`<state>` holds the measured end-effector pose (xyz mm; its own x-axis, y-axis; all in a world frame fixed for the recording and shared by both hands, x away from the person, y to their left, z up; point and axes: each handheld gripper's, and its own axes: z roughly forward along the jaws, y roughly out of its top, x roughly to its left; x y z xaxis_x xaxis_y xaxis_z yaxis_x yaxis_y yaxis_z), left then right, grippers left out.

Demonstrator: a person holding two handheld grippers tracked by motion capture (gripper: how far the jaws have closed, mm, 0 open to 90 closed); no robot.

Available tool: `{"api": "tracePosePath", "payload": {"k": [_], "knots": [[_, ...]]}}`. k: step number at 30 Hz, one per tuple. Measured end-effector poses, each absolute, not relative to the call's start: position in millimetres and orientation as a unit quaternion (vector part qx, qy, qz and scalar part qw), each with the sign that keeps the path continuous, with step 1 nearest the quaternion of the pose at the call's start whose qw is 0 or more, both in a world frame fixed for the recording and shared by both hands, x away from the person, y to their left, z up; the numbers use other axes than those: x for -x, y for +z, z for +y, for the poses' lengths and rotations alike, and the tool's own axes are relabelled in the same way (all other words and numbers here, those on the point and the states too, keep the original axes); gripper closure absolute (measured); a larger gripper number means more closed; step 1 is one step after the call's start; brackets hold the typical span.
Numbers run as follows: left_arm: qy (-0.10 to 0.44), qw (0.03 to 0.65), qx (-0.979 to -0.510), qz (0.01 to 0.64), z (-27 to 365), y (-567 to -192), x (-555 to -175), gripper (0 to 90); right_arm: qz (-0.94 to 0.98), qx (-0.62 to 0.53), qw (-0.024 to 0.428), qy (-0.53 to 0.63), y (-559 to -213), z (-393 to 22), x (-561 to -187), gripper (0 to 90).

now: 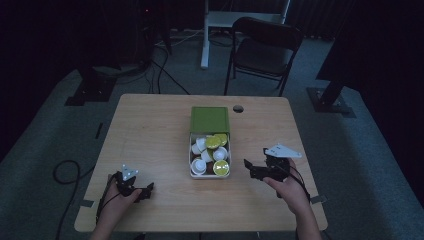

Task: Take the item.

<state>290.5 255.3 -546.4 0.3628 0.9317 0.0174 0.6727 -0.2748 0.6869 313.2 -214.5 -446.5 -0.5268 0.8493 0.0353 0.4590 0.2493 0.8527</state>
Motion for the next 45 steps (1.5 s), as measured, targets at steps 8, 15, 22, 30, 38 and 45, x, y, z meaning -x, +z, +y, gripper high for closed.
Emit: {"api": "tracePosePath", "payload": {"k": [8, 15, 22, 30, 38, 45], "knots": [[0.216, 0.301, -0.768, 0.522, 255, -546, -291, 2.4, 0.767, -0.38, 0.23, 0.462, -425, -182, -323, 17.4], [0.216, 0.302, -0.768, 0.522, 255, -547, -291, 2.4, 0.772, -0.36, 0.232, 0.47, -422, -161, -332, 22.1], [0.217, 0.302, -0.768, 0.522, 255, -547, -291, 2.4, 0.776, -0.364, 0.211, 0.47, -425, -139, -339, 20.1], [0.217, 0.302, -0.768, 0.521, 255, -547, -291, 2.4, 0.78, -0.375, 0.215, 0.452, -429, -109, -348, 18.7], [0.217, 0.302, -0.768, 0.521, 255, -547, -291, 2.4, 0.777, -0.392, 0.223, 0.44, -437, -91, -359, 18.9], [0.216, 0.301, -0.769, 0.521, 255, -547, -291, 2.4, 0.776, -0.407, 0.226, 0.426, -442, -80, -364, 19.2]]}}
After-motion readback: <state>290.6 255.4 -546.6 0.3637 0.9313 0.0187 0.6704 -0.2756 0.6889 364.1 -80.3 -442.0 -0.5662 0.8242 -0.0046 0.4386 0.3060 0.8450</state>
